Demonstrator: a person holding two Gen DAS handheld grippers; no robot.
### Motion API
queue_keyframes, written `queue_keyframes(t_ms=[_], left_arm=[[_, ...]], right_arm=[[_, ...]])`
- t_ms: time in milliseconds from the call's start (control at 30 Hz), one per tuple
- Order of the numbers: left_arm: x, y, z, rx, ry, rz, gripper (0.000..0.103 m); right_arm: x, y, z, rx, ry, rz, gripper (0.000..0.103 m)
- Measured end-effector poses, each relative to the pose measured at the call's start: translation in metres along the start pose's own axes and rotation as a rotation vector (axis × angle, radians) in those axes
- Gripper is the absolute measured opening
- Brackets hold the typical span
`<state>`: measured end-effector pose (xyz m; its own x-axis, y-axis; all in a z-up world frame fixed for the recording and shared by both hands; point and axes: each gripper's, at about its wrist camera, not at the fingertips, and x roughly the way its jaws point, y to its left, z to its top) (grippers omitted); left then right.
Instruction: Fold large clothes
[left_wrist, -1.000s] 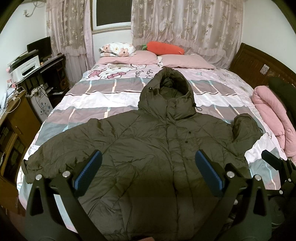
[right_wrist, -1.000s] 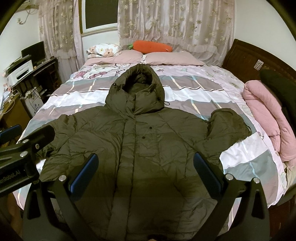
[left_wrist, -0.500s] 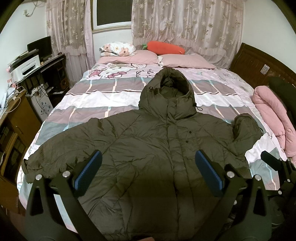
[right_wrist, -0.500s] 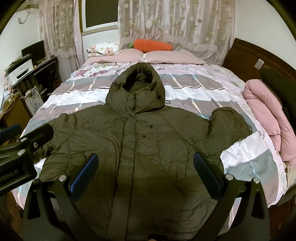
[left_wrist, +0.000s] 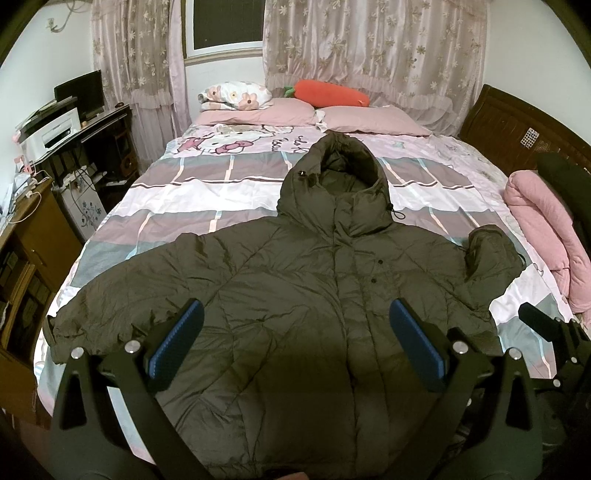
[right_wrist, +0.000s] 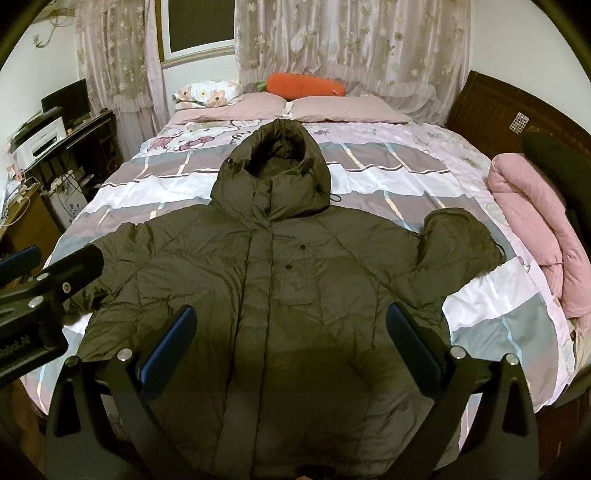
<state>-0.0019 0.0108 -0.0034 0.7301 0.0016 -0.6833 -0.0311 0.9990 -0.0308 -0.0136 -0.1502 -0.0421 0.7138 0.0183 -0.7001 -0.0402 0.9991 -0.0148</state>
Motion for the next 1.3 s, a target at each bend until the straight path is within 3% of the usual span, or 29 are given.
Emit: queue_keyframes(t_ms=[700, 800, 933, 1067, 1133, 1200, 1300], left_arm=[[0.009, 0.012, -0.023, -0.001, 0.008, -0.003, 0.101], [0.011, 0.012, -0.026, 0.001, 0.017, -0.029, 0.101], [0.029, 0.009, -0.026, -0.001, 0.076, -0.125, 0.101], [0.035, 0.011, -0.008, -0.195, 0.119, -0.329, 0.101], [0.041, -0.001, 0.005, -0.244, 0.142, -0.367, 0.101], [0.054, -0.026, 0.017, -0.195, 0.192, -0.384, 0.101], [0.067, -0.051, 0.006, -0.064, 0.238, -0.323, 0.101]], right_arm=[[0.006, -0.003, -0.002, -0.003, 0.014, -0.001, 0.102], [0.017, -0.012, 0.002, -0.001, 0.037, 0.024, 0.102], [0.042, -0.067, 0.028, 0.098, 0.092, 0.007, 0.102], [0.09, -0.152, 0.064, 0.315, 0.199, 0.063, 0.102], [0.117, -0.202, 0.077, 0.433, 0.21, 0.031, 0.102], [0.141, -0.249, 0.08, 0.524, 0.209, -0.032, 0.102], [0.176, -0.324, 0.057, 0.719, 0.2, -0.049, 0.102]])
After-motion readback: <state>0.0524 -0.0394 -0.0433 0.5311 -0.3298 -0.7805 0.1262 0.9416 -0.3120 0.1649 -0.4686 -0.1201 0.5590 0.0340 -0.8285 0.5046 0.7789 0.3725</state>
